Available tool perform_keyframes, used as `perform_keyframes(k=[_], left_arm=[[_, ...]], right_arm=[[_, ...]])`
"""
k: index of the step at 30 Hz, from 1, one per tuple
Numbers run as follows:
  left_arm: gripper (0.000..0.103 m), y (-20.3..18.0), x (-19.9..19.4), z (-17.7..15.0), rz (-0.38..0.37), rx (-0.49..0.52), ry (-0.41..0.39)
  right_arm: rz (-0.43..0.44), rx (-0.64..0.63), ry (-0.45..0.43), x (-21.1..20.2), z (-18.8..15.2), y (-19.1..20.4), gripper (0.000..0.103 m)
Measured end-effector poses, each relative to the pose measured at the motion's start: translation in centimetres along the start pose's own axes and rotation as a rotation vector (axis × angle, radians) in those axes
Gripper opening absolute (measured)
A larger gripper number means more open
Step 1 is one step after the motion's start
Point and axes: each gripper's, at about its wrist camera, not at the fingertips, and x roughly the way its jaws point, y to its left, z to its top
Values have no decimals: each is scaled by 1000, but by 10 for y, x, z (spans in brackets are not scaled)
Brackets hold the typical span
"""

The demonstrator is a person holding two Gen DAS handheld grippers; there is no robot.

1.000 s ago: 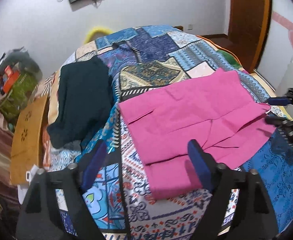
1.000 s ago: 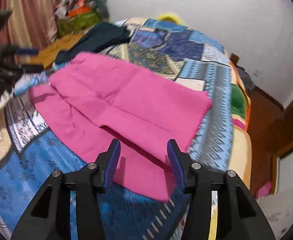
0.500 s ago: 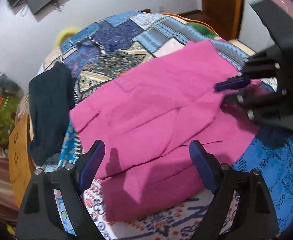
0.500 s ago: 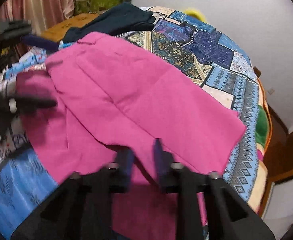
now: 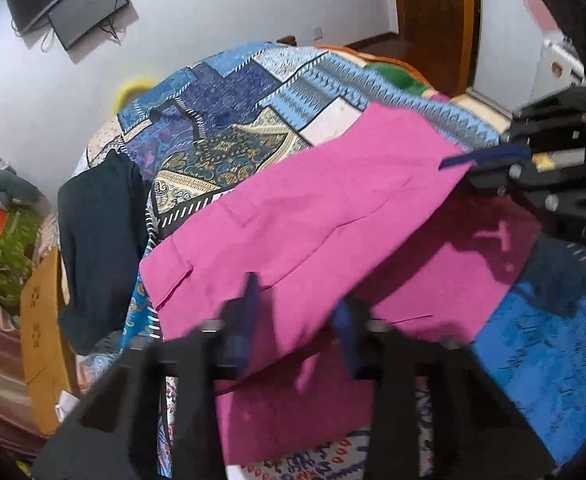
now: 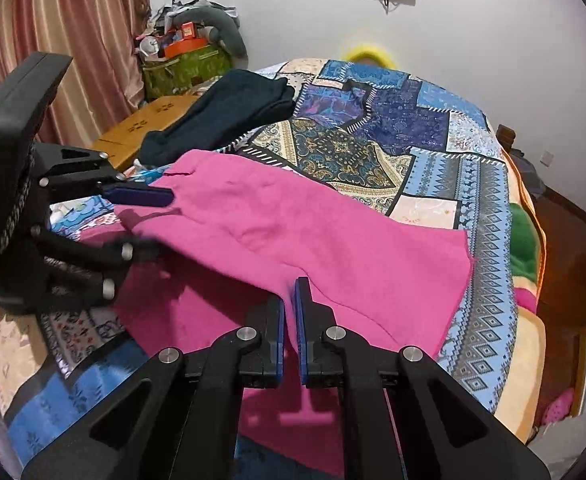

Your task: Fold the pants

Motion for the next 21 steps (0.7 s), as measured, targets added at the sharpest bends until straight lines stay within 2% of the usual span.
perform_keyframes(k=[1,4,9,15,17,19,20,21], left_arm=[[13,0,-4,0,-13,-3,-3],[9,-3,-14,0,-21,0,-15],[9,-10,-29,-6,-62,0,-23],[9,-20,-20,-20,-103,-15,41],[13,-19,-18,-25,-118,-36,70],[29,-19,-20,-30,-138,-59,87],[34,-17,-23,-32,-139,-67,83],[45,-17,-26,-33,-143,-74,80]], right_arm=[[2,-2,-1,-1,-1,-1,4],[-1,-16,-7,-8,-4,5,4],[-6,-14,-21,-20,-11,9,4],[-6,-4,22,-14,-28,15,6],[20,38,30,-13,-35,13,9],[39,85,47,-13,-40,10,9],[45,99,53,-14,-43,10,9],[54,118,60,-15,-45,8,9]])
